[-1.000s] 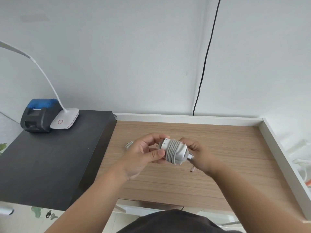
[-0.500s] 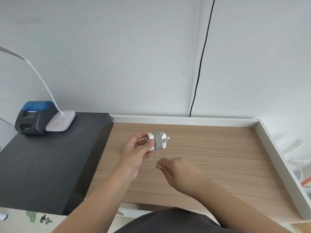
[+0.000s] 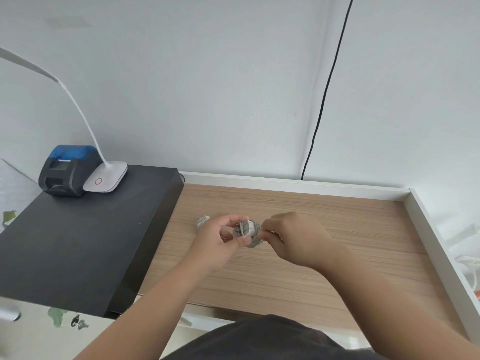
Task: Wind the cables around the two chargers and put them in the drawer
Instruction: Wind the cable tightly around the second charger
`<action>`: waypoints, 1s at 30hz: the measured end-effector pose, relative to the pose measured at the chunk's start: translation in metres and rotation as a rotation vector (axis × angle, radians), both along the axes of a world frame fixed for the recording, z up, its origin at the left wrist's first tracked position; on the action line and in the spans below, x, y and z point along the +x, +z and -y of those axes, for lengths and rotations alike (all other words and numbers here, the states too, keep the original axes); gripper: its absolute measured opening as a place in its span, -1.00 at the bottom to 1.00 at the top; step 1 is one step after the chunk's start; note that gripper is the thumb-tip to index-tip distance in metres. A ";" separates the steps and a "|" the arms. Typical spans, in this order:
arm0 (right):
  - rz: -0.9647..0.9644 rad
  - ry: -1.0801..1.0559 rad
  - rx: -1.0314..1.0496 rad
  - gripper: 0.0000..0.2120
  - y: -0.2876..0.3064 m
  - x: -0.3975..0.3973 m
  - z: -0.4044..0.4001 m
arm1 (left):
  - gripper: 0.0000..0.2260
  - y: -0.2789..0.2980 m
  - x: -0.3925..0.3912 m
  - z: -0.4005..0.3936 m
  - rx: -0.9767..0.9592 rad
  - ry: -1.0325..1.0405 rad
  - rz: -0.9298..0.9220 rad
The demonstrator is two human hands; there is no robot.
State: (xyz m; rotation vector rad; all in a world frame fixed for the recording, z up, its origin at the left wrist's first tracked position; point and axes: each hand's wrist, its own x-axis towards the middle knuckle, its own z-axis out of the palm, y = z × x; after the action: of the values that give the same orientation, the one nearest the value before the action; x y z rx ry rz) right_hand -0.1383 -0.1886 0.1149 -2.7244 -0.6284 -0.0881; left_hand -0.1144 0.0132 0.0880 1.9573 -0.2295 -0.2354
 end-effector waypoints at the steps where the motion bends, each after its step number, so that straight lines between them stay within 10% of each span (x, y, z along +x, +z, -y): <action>1: 0.009 -0.002 0.016 -0.75 -0.001 0.002 0.001 | -0.67 -0.001 0.000 -0.003 0.015 -0.018 0.002; 11: -0.061 -0.038 0.402 -0.88 -0.019 0.005 0.009 | -0.64 0.012 -0.006 -0.012 0.118 -0.250 0.006; 22: -0.331 -0.287 1.357 -0.86 -0.013 -0.016 -0.008 | -0.62 0.019 -0.009 0.006 -0.319 -0.110 -0.111; 30: -0.007 -0.460 1.151 -0.84 -0.017 -0.019 -0.025 | -0.79 0.022 -0.012 0.031 -0.576 0.220 -0.337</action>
State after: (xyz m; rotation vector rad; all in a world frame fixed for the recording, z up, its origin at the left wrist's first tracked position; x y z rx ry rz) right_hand -0.1573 -0.1639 0.0982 -1.6728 0.1002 -0.4051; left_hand -0.1263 -0.0181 0.1098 1.3330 0.1305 -0.3101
